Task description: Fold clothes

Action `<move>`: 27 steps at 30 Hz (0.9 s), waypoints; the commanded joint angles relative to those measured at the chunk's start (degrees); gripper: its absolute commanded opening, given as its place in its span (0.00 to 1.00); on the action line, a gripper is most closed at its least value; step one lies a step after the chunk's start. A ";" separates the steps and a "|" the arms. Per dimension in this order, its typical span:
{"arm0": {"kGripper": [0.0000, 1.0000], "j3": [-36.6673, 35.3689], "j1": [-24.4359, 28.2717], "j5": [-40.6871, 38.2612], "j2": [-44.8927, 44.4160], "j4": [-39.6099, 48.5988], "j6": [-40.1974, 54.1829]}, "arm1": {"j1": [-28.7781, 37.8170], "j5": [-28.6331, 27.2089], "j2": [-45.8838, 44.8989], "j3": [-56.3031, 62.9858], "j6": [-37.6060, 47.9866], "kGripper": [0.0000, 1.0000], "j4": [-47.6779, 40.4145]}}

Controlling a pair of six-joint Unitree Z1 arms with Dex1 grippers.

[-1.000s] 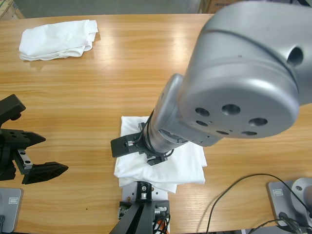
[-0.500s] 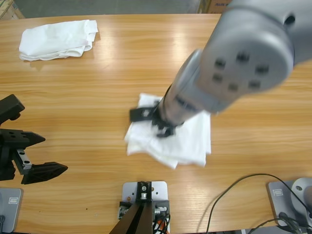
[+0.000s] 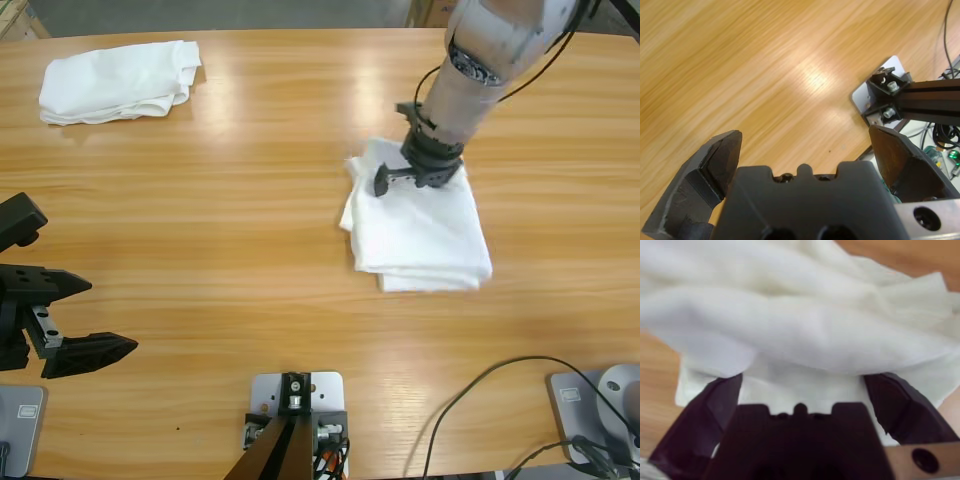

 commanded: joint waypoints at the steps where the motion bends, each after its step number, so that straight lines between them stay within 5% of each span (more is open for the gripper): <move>1: 1.00 2.40 0.22 0.86 -1.29 0.58 -0.65 | 1.63 -9.13 -2.09 -4.51 6.97 1.00 5.38; 7: 1.00 1.35 0.89 2.65 -1.06 0.42 -2.11 | 3.11 -14.17 -14.22 -11.64 3.79 1.00 12.43; 10: 1.00 -3.87 11.31 2.69 0.01 2.51 -5.98 | 3.12 -12.12 -18.24 -17.02 -0.57 1.00 18.57; 13: 1.00 -14.53 24.60 3.66 8.26 8.73 -7.60 | 3.12 -11.68 -19.70 -19.75 -3.54 1.00 24.66; 19: 1.00 -36.66 40.14 6.64 28.68 12.62 -6.14 | 3.21 -11.06 -27.10 -17.04 -11.51 1.00 25.79; 22: 1.00 -52.28 44.82 6.68 40.60 22.58 -2.24 | 3.19 -10.22 -29.14 -15.51 -13.70 1.00 25.75; 27: 1.00 -68.26 49.54 7.05 51.78 25.40 -3.33 | 3.19 -9.11 -29.60 -11.89 -14.21 1.00 25.00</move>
